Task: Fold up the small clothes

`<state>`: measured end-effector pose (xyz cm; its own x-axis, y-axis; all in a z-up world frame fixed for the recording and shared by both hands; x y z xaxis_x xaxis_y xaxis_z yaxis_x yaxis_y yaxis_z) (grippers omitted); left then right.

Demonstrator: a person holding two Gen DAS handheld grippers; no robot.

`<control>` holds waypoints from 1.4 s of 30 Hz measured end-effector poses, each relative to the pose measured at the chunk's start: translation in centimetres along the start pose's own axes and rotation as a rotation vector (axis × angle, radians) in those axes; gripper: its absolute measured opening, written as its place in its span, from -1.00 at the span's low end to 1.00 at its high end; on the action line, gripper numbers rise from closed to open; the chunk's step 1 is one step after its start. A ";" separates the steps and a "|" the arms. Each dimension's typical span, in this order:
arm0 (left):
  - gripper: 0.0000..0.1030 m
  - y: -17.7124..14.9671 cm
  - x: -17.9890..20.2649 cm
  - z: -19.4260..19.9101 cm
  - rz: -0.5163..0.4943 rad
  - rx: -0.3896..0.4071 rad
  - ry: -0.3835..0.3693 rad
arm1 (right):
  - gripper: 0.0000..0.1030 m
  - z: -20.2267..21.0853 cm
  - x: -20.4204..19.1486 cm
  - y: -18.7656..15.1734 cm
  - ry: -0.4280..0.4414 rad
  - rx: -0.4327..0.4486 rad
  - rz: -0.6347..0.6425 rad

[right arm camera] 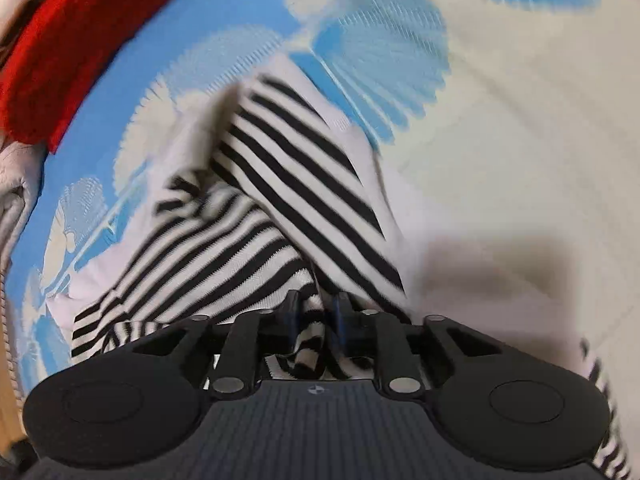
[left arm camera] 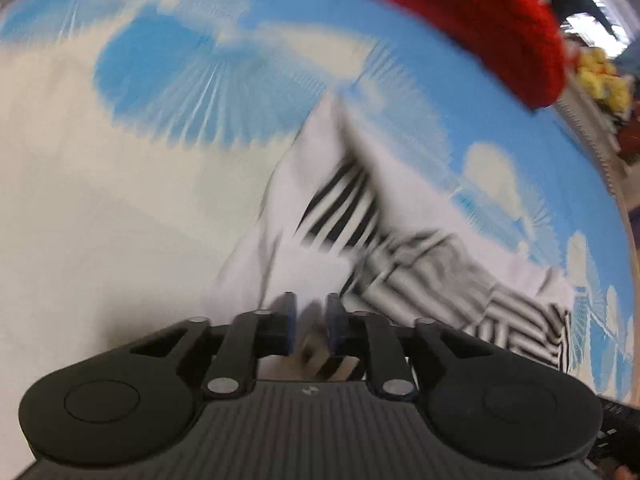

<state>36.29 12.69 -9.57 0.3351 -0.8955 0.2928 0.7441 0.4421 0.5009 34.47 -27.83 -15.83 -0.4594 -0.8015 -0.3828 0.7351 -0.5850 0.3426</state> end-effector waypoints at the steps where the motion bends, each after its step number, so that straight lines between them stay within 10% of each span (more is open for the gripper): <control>1: -0.37 0.6 1.0 0.7 -0.042 0.046 -0.009 | -0.53 0.8 -0.5 0.6 0.003 0.048 0.023; 6: -0.36 -0.3 5.4 1.0 -0.180 0.043 -0.168 | -0.31 4.3 -3.6 2.6 0.090 0.265 0.157; 9: -0.40 -2.0 3.5 -2.2 -0.133 -0.095 -0.123 | -0.24 2.3 -5.1 0.7 0.219 0.115 0.203; 12: -0.54 -1.9 1.6 -3.0 -0.070 -0.143 -0.088 | -0.31 -1.5 -2.6 -1.4 0.096 -0.050 0.184; 19: -0.50 -2.3 5.7 0.1 -0.225 -0.093 -0.248 | -0.22 0.7 -4.9 0.0 0.236 0.026 0.224; 23: -0.49 -5.0 5.7 -1.6 -0.336 -0.177 -0.203 | -0.11 -0.2 -7.1 -2.9 0.355 -0.105 0.332; 26: -0.60 -5.4 4.7 -2.3 -0.387 -0.201 -0.173 | -0.17 -2.8 -5.1 -4.6 0.198 -0.178 0.391; 42: -0.63 -5.4 0.0 0.3 -0.446 -0.175 -0.136 | -0.15 -0.5 -0.7 -2.2 0.100 -0.127 0.400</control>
Point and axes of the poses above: each gripper's, at about its wrist camera, not at the fingertips, and z roughly against the way its jaws point, x to its right, y to its top, the point moved 9 cm from there along -z, roughly the way its jaws point, and after that the axes turned 6 degrees about x, right-handed, at the moved point
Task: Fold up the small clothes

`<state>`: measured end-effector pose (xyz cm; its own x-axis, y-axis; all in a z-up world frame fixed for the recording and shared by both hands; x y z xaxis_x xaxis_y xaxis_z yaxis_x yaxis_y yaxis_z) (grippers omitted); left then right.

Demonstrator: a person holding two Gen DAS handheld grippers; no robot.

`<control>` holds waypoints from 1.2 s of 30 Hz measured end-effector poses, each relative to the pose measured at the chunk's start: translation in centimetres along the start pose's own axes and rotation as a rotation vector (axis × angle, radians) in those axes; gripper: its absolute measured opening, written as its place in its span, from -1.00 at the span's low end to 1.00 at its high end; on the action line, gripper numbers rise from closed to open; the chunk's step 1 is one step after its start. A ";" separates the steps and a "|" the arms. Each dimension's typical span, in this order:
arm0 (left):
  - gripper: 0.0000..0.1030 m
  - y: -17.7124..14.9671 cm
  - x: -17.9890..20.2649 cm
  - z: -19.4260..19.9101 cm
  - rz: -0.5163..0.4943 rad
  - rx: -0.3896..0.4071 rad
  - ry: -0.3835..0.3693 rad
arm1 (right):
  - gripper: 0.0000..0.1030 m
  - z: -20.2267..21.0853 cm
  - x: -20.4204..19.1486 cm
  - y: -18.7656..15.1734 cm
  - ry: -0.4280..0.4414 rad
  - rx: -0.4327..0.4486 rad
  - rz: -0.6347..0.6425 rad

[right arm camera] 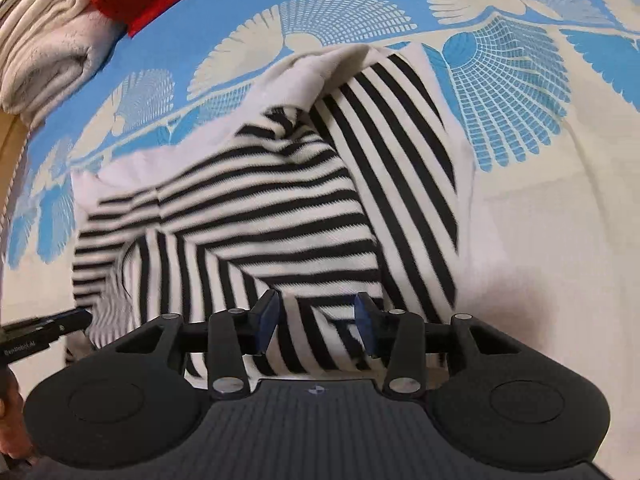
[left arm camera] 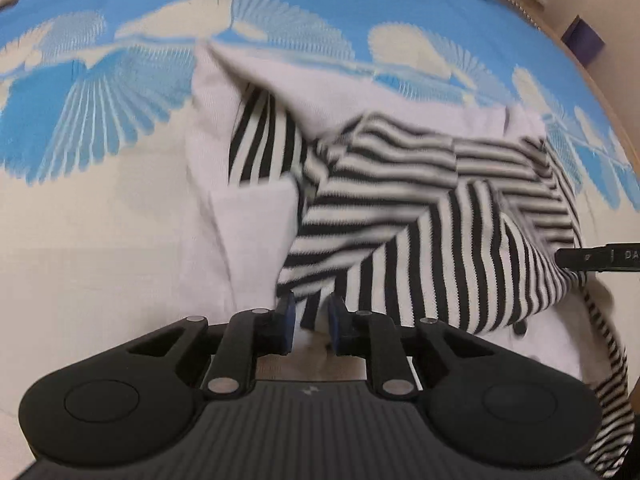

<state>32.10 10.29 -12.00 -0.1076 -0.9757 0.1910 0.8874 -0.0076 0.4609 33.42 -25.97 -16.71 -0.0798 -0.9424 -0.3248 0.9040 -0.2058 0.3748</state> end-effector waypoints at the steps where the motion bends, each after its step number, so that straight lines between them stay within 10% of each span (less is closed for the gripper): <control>1: -0.62 -0.3 -0.2 0.5 0.015 0.010 0.010 | -0.15 -0.1 0.1 -0.5 -0.009 -0.005 0.012; 9: -0.47 -3.5 0.2 13.6 0.045 0.176 0.041 | -0.07 14.7 2.3 -1.2 -0.076 0.288 -0.043; 14: -0.12 -9.7 1.1 19.0 0.086 0.229 0.024 | 0.05 21.0 5.2 -7.5 -0.025 0.392 -0.125; 20: 0.29 -17.3 0.2 16.8 0.244 0.199 0.082 | 0.05 18.6 9.0 -16.0 -0.102 0.361 -0.169; 25: 0.25 -21.1 -1.5 13.8 0.414 0.053 0.108 | 0.05 16.1 9.2 -18.0 -0.095 0.258 -0.240; 34: 0.25 -22.9 0.9 11.8 0.213 -0.008 0.143 | 0.05 13.0 9.4 -20.1 -0.174 0.129 -0.180; 35: 0.15 -22.8 1.4 11.7 0.165 0.003 0.166 | 0.05 12.8 9.4 -20.2 -0.180 0.124 -0.174; 36: -0.37 -22.9 1.6 11.4 0.118 0.008 0.193 | 0.05 12.6 9.4 -20.2 -0.182 0.121 -0.171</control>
Point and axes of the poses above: each gripper's, at about its wrist camera, not at the fingertips, and z roughly against the way its jaws point, x to its right, y to its top, the point moved 9 cm from there along -z, roughly the way its jaws point, and after that the axes turned 6 degrees about x, right-handed, at the moved point
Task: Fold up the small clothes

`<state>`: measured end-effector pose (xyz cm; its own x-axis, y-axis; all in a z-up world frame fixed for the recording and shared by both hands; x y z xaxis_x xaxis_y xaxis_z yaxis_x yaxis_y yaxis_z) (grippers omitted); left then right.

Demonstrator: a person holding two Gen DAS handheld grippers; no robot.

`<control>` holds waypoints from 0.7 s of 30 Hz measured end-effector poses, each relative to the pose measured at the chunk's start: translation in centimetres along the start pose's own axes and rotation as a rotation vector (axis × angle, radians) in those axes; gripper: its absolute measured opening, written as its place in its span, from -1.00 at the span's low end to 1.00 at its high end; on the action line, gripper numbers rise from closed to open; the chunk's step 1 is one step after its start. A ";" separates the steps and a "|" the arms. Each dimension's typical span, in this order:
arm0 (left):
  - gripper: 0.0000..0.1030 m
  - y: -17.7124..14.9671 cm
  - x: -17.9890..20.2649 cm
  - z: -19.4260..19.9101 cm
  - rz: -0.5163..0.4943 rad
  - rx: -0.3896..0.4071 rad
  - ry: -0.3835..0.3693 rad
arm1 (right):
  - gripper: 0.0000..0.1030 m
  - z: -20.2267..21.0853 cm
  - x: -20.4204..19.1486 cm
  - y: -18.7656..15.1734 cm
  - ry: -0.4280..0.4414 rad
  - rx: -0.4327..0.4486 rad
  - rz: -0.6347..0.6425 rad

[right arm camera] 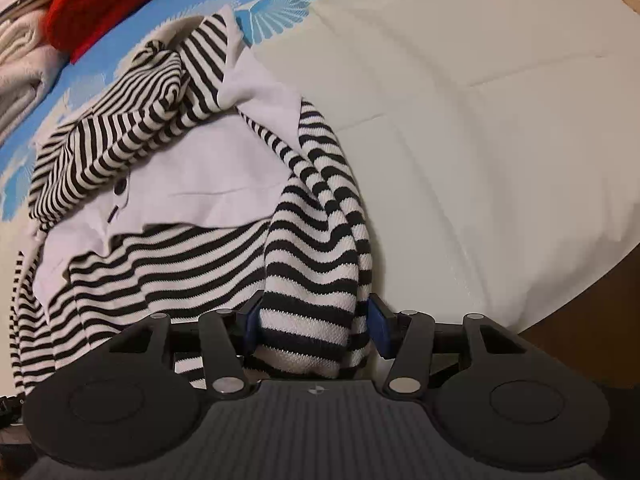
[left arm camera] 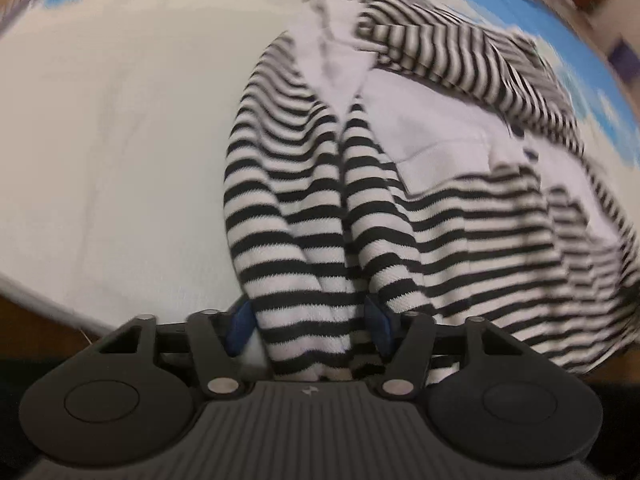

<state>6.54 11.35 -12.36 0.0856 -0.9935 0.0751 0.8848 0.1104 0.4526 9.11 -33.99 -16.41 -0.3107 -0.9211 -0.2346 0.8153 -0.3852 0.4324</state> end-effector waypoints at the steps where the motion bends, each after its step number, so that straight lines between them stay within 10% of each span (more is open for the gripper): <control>1: -0.61 0.1 0.0 0.0 -0.062 0.011 0.045 | 0.05 -0.1 -0.1 -0.1 -0.004 -0.003 0.006; 6: -0.85 0.8 -4.9 1.7 0.076 0.047 0.154 | 0.00 -0.1 0.3 -0.3 -0.027 -0.006 0.028; 10: -0.70 0.0 -6.3 1.7 0.227 0.022 0.019 | -0.02 -0.6 0.8 -0.7 -0.042 -0.019 0.031; 15: 0.37 1.6 -6.5 3.0 0.376 0.088 -0.077 | -0.63 -0.1 0.8 -0.6 -0.015 -0.010 0.022; 21: 0.55 1.9 -3.2 1.3 0.355 0.019 -0.128 | -0.75 0.9 0.4 -0.1 0.026 0.024 -0.004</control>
Point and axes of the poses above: each gripper's, at about its wrist camera, not at the fingertips, and z roughly against the way its jaws point, x to its right, y to its top, the point moved 9 cm from there along -z, roughly the way its jaws point, and after that the axes turned 6 degrees about x, right-handed, at the moved point
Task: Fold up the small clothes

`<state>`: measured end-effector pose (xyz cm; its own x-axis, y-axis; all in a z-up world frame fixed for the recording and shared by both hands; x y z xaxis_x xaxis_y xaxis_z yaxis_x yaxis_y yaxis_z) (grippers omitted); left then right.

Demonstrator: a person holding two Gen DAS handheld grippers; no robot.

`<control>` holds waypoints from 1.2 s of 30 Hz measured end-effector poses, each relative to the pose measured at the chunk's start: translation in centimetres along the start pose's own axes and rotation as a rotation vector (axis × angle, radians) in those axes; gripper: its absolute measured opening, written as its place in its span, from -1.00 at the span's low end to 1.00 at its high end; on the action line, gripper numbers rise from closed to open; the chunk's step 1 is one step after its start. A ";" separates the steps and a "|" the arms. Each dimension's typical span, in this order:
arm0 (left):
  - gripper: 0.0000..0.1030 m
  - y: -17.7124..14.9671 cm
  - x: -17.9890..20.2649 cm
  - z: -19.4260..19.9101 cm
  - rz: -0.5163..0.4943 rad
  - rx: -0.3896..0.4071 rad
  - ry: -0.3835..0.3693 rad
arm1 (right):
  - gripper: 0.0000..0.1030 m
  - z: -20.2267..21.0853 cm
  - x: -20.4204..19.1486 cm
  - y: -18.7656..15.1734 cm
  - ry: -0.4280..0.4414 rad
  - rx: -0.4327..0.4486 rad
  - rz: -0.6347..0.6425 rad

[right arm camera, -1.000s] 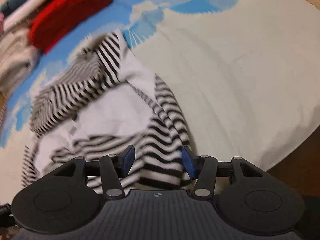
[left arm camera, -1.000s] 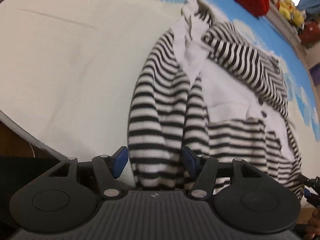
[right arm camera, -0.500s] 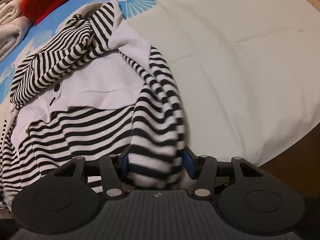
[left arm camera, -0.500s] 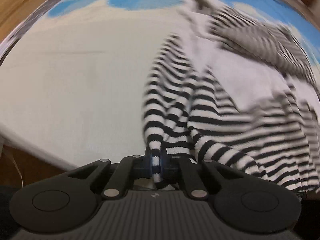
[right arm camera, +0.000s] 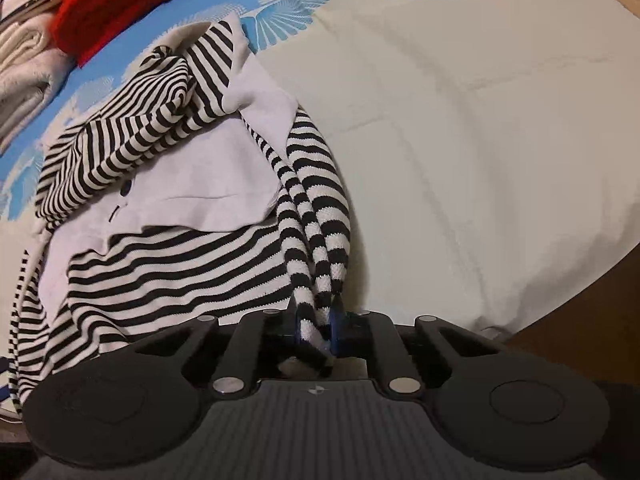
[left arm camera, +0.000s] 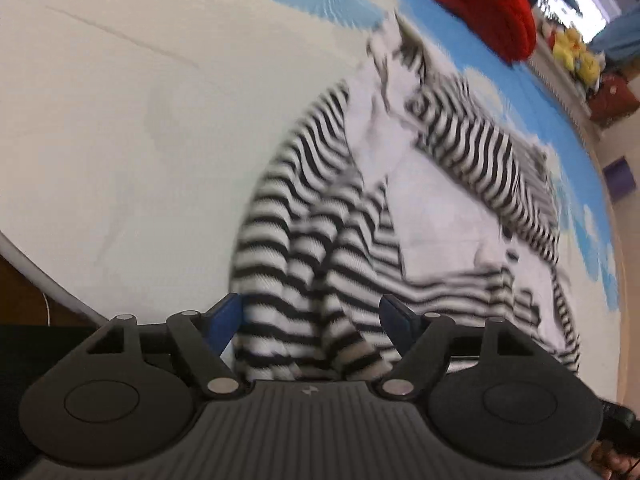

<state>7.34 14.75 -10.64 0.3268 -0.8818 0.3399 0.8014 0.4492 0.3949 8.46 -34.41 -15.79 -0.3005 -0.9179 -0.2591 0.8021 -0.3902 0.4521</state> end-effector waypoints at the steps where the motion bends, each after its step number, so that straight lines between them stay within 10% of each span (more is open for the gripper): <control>1: 0.54 -0.4 0.2 -0.4 -0.030 -0.013 0.034 | -0.73 0.0 0.1 -0.1 0.003 -0.007 -0.006; 4: 0.27 -1.5 0.3 -1.1 -0.157 -0.018 0.160 | -0.54 -0.5 0.2 -0.7 -0.001 -0.036 -0.006; 6: -0.65 -1.6 1.0 -0.9 -0.211 -0.004 0.148 | -0.52 -0.8 0.2 -1.0 -0.013 -0.044 0.013; 7: -0.75 -1.7 1.2 -0.7 -0.222 0.002 0.132 | -0.52 -0.8 0.1 -1.0 -0.017 -0.042 0.022; 13: -0.77 -1.6 1.2 0.3 -0.198 0.049 0.130 | -0.81 -0.6 -0.1 -0.9 -0.015 -0.024 0.044; 21: -0.24 -1.4 0.1 0.1 -0.104 0.004 0.098 | -0.73 -0.7 0.1 -1.1 -0.023 -0.029 0.059; 25: -0.27 -1.6 0.5 -0.4 -0.163 0.000 0.110 | -0.68 -1.2 -0.4 -1.4 -0.057 -0.030 0.113; 27: -0.79 -1.6 0.8 -0.4 -0.192 0.013 0.107 | -0.71 -1.2 -0.7 -1.5 -0.071 -0.022 0.137; 36: -0.68 -1.3 0.7 0.7 -0.135 0.034 0.084 | -0.90 1.2 0.1 -1.3 -0.041 0.080 0.021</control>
<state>6.21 13.65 -10.30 0.2589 -0.9429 0.2094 0.8242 0.3287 0.4612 6.79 -34.12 -15.42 -0.3062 -0.9276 -0.2142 0.7650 -0.3736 0.5245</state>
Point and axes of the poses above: each gripper's, at about its wrist camera, not at the fingertips, and z roughly against the way its jaws point, x to its right, y to its top, the point moved 9 cm from there along -z, roughly the way its jaws point, and after that the axes turned 6 degrees about x, right-handed, at the moved point
